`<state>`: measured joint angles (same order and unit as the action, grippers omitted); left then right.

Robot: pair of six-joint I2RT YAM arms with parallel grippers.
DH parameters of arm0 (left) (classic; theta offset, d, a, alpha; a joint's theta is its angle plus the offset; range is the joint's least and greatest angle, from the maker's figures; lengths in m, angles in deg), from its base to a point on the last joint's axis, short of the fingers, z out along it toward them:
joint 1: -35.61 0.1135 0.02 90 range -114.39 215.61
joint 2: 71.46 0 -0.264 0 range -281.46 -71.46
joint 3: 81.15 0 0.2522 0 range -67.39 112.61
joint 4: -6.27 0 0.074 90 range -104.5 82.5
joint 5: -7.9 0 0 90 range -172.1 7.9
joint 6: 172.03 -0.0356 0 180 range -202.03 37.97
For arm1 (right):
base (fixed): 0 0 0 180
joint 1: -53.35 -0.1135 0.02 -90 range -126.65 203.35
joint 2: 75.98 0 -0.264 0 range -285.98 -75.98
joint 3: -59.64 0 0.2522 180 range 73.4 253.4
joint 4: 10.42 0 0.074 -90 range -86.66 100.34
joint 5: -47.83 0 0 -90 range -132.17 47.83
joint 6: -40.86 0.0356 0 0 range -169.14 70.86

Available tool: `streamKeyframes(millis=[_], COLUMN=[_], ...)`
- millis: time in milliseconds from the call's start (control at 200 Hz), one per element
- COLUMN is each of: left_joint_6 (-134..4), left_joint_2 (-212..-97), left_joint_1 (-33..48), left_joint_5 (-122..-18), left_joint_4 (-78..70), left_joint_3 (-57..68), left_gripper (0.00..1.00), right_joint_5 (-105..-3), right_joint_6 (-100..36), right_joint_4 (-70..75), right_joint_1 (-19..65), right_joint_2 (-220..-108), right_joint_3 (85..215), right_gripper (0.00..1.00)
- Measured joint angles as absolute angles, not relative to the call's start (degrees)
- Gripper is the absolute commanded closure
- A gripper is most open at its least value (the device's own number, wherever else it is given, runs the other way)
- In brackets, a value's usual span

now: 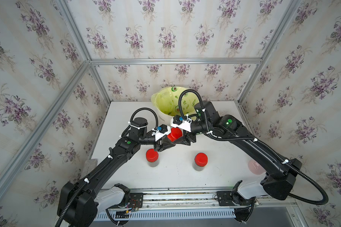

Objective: Empty moldy tea leaves from jars
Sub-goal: Unscrew the lid from the jar.

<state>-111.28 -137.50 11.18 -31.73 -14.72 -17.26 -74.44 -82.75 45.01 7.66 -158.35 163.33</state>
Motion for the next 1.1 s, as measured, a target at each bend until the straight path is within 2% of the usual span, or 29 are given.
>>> streamKeyframes(millis=[275,640,1099], left_joint_6=[-111.3,-110.9,-110.8], left_joint_2=[-137.5,-137.8,-137.3], left_joint_1=[11.2,11.2,11.1], left_joint_5=[-33.0,-34.2,-34.5], left_joint_4=[-14.9,-15.2,-15.4], left_joint_3=[-17.0,-16.8,-16.8], left_gripper=[0.5,0.5,0.49], right_joint_5=[-74.1,-66.9,-61.2], right_joint_6=[-72.8,-51.9,-41.6], right_joint_4=[38.2,38.8,41.3], right_joint_1=[7.7,7.4,6.1], right_joint_2=[-151.6,-150.9,-154.9], right_joint_3=[158.5,158.8,159.9], right_gripper=[0.03,0.08,0.13])
